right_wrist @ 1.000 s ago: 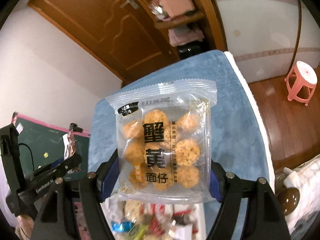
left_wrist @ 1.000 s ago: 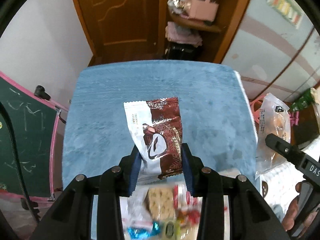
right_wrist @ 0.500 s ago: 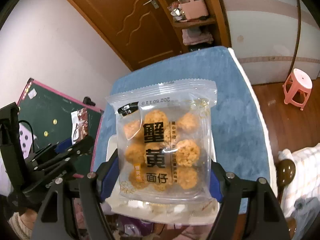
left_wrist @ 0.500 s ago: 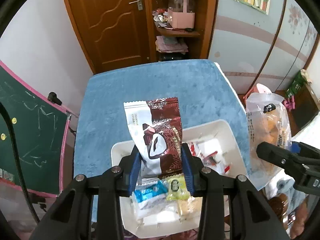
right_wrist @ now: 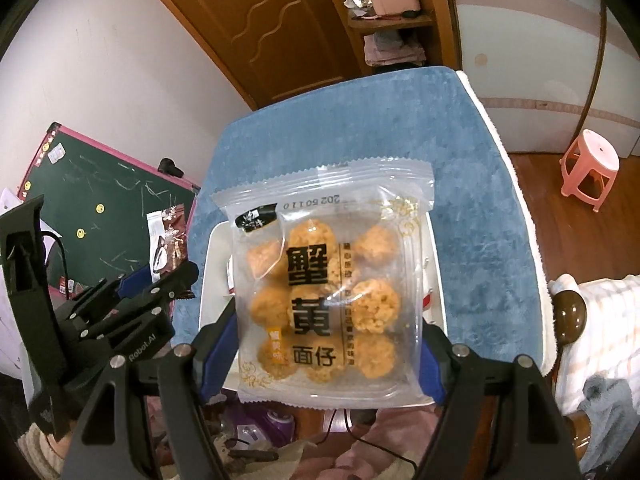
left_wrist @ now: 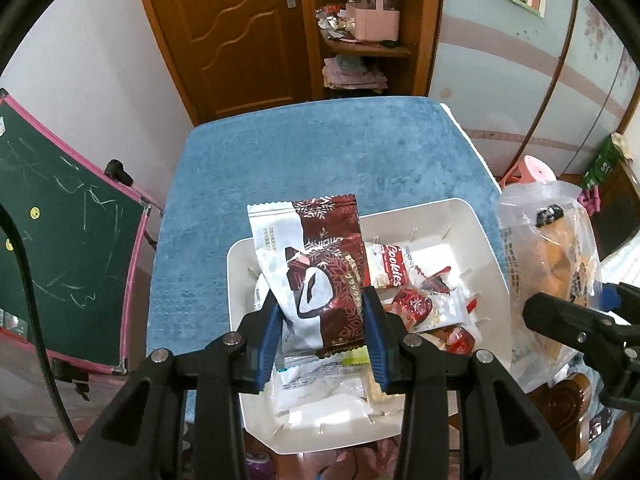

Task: Organize snacks
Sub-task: 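Carry the brown wrapper and orange-cookie bag over the white tray with both grippers, then open both grippers to drop the two snacks into the tray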

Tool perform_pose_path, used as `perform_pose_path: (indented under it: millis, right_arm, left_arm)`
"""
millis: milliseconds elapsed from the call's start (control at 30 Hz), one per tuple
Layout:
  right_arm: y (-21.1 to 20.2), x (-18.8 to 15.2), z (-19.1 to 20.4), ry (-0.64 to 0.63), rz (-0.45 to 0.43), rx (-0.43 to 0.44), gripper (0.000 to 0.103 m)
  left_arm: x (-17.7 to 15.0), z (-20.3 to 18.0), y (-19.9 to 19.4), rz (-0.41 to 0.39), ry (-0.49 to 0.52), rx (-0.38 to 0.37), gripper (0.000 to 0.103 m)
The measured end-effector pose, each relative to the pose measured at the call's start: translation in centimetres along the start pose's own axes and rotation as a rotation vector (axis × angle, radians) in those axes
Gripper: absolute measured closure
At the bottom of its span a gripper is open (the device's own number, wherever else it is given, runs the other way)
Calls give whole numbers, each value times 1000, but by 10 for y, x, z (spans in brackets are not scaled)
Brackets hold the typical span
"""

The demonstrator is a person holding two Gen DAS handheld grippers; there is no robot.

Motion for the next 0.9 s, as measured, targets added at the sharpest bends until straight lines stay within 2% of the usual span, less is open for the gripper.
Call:
perform_pose_path:
  millis: [233, 400, 433, 500, 533, 567, 667, 767, 900]
  right_arm:
    - [14, 1, 6, -14, 45, -29, 26]
    - [29, 2, 8, -1, 100, -39, 21]
    - [32, 2, 7, 6, 113, -41, 20]
    - [39, 0, 5, 22, 142, -40, 20]
    - [44, -2, 5, 29, 161, -39, 20]
    - [47, -3, 4, 34, 174, -36, 20]
    - [46, -2, 4, 45, 153, -23, 17]
    - [33, 4, 7, 34, 89, -35, 7]
    - [24, 7, 14, 3, 45, -63, 6]
  left_arm:
    - [-5, 0, 7, 14, 2, 5, 66]
    - [-5, 3, 13, 34, 0, 5, 64]
    - [-5, 4, 14, 36, -3, 3, 61]
    - [-4, 5, 15, 41, -9, -6, 41]
    - [-3, 5, 15, 38, -8, -9, 25]
    - [-2, 5, 14, 31, -8, -8, 19]
    - [-1, 5, 14, 21, 9, 5, 19]
    - [-2, 2, 20, 44, 22, 7, 18]
    - [-5, 0, 24, 61, 33, 5, 18]
Point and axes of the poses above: each gripper's, at about its wrist camera, not at the fingertips, and y roughly the way its jaws point, z to its left, x to its top, the point moved 9 cm from there along y, roughly the way its jaws point, and after that the axes turned 12 degrees about z, right-handed, at the moved point
